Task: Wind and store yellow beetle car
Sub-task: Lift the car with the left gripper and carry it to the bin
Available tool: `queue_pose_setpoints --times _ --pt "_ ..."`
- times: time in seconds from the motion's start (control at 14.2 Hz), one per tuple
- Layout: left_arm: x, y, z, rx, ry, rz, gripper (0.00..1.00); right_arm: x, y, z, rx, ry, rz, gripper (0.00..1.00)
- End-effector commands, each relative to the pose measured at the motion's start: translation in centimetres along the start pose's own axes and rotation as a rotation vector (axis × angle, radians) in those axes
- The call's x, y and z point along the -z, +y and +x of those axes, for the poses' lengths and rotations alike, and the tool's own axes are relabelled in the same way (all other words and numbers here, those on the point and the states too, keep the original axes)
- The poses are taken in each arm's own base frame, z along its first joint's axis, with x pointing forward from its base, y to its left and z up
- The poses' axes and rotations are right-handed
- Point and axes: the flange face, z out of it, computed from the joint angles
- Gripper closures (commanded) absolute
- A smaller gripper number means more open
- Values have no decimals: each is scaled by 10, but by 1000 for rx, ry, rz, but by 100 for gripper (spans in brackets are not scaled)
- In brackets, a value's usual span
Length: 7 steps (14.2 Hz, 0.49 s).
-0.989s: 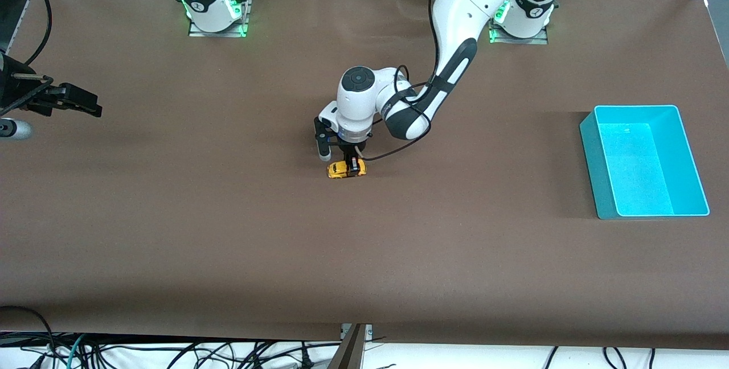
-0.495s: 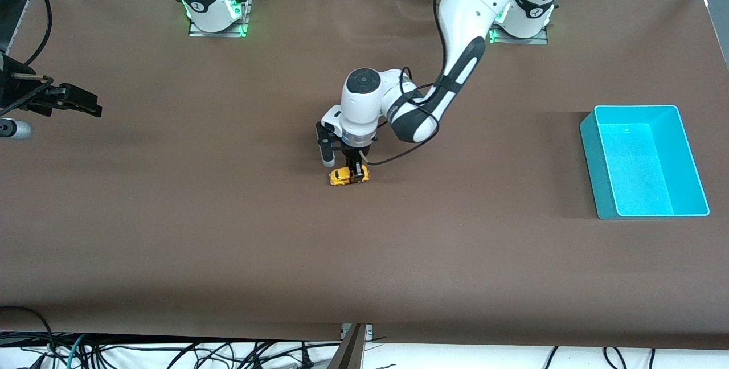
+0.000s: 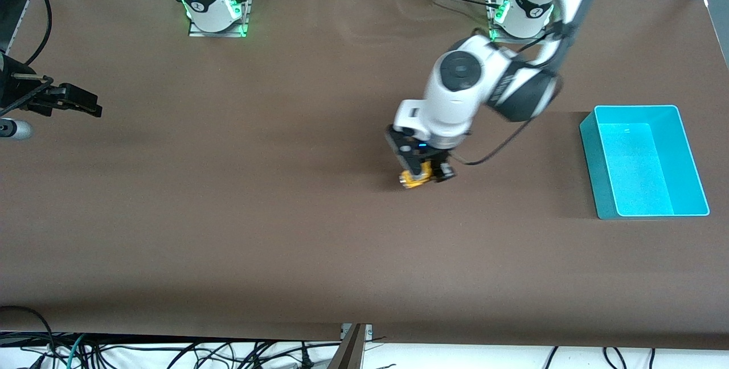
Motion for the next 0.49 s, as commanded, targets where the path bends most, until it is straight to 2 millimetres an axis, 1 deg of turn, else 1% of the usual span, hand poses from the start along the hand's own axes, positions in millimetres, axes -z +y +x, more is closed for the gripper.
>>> queue_pose_setpoints --times 0.0,0.07,0.14,0.28,0.35,0.42 --pt "27 -46 -115 -69 -59 -16 100 2 2 -5 10 0 0 0" --pt "27 -65 -154 -70 -73 -23 100 2 2 -5 10 0 0 0" --pt "23 -87 -196 -49 -88 -33 100 2 2 -5 10 1 0 0" --pt "1 -125 -278 -34 -127 -69 100 2 2 -5 9 1 -1 0" --pt "-11 -135 -310 -63 -133 -80 100 2 2 -5 11 0 -1 0" --pt "-23 -141 -338 -112 -141 -84 100 2 2 -5 11 1 -1 0"
